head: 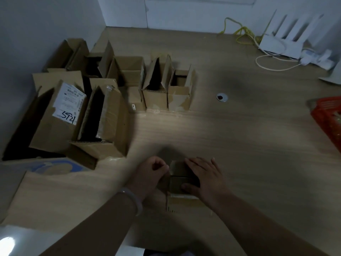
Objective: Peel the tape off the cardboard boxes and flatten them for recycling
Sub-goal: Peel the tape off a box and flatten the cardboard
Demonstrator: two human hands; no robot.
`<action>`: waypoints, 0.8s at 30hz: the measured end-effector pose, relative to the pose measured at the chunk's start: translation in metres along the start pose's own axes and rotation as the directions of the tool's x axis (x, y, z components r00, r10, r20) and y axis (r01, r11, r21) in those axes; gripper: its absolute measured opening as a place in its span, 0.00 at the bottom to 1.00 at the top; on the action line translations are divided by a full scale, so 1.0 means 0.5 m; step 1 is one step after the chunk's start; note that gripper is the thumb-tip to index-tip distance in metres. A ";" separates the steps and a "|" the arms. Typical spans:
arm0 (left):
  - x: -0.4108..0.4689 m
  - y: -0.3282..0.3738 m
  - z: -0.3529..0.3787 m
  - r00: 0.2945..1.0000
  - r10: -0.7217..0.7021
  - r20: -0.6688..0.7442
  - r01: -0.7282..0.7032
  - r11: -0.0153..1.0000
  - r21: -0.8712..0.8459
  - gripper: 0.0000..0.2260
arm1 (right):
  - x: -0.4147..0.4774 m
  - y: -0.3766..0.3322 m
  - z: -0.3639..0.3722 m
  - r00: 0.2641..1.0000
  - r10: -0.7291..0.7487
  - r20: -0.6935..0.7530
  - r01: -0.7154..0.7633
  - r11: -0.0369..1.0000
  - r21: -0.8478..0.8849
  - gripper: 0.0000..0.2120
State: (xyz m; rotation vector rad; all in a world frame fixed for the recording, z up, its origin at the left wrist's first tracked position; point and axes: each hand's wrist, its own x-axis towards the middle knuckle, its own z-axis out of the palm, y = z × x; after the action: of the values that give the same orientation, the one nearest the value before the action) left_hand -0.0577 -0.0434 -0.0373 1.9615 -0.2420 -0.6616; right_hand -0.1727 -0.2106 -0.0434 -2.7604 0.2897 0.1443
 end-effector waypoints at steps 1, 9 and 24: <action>0.002 0.000 0.002 1.000 -0.015 -0.012 0.015 1.000 -0.012 0.04 | -0.001 0.000 0.001 1.000 -0.003 -0.006 0.003 1.000 -0.006 0.39; -0.002 -0.002 0.006 0.993 0.072 -0.095 -0.038 0.945 0.325 0.02 | -0.003 -0.002 0.001 1.000 -0.012 0.011 0.012 0.999 -0.031 0.38; -0.035 -0.025 0.022 0.990 -0.010 -0.142 0.045 0.969 0.244 0.09 | -0.016 -0.022 -0.004 0.982 -0.072 -0.174 0.043 0.985 -0.165 0.38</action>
State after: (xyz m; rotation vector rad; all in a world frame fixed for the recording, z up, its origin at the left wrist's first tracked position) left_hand -0.0799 -0.0383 -0.0458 2.2435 -0.2191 -0.5279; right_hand -0.1781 -0.1997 -0.0369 -2.9445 0.2535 -0.1025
